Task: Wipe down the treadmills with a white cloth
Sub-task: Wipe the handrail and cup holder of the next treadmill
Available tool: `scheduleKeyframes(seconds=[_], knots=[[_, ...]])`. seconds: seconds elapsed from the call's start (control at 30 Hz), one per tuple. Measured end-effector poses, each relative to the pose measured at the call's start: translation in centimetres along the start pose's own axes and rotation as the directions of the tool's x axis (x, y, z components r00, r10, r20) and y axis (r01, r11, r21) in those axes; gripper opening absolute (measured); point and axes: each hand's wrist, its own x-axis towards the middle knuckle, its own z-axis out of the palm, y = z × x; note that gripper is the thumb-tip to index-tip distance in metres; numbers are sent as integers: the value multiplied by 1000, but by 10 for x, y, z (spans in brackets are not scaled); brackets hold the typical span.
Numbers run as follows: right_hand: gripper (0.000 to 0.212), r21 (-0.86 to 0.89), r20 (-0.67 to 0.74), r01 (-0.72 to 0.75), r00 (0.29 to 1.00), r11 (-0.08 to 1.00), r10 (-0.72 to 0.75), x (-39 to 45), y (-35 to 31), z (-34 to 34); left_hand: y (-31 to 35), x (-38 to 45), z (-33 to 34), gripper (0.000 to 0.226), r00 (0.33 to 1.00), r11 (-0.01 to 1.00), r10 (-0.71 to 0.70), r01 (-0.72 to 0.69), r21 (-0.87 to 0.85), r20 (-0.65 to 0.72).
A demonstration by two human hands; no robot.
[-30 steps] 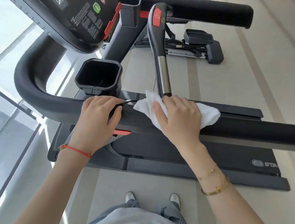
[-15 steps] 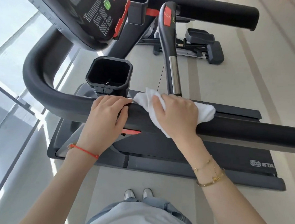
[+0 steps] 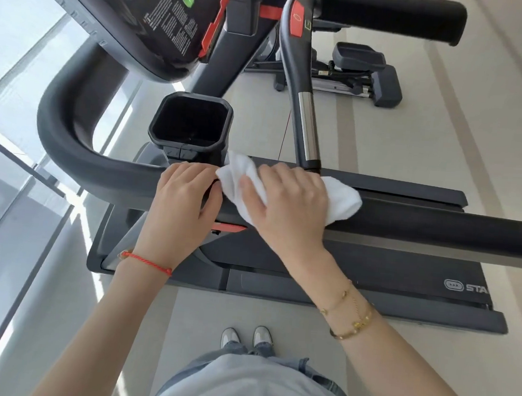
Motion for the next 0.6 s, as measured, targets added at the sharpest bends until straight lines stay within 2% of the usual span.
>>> scheduleKeyframes(seconds=[0.13, 0.2, 0.27, 0.37, 0.47, 0.53, 0.6], knots=[[43, 24, -35, 150, 988, 988, -149, -18, 23, -9, -2, -1, 1, 21, 999, 1000, 1, -1, 2, -32], [42, -25, -49, 97, 994, 995, -98, -22, 48, -16, -2, 0, 2, 23, 999, 1000, 0, 0, -4, -41], [42, -61, -69, -27, 997, 998, 23, -18, 55, -18, 0, 0, 2, 23, 999, 1000, -4, 4, -10, -44], [43, -46, -63, -89, 994, 995, 87, -11, 26, -10, 1, 0, 1, 23, 999, 1000, -4, 4, -5, -41], [42, -4, -32, 37, 999, 999, -38, -17, 2, -4, -1, -1, 2, 22, 1000, 1000, 1, -1, 6, -28], [43, 12, -21, 138, 990, 990, -138, -21, 14, -9, -2, -1, 3, 22, 999, 1000, -2, 3, 9, -32], [43, 9, -4, 133, 991, 991, -133, -25, 43, -17, -2, 0, 3, 23, 999, 1000, -1, 1, 5, -42]])
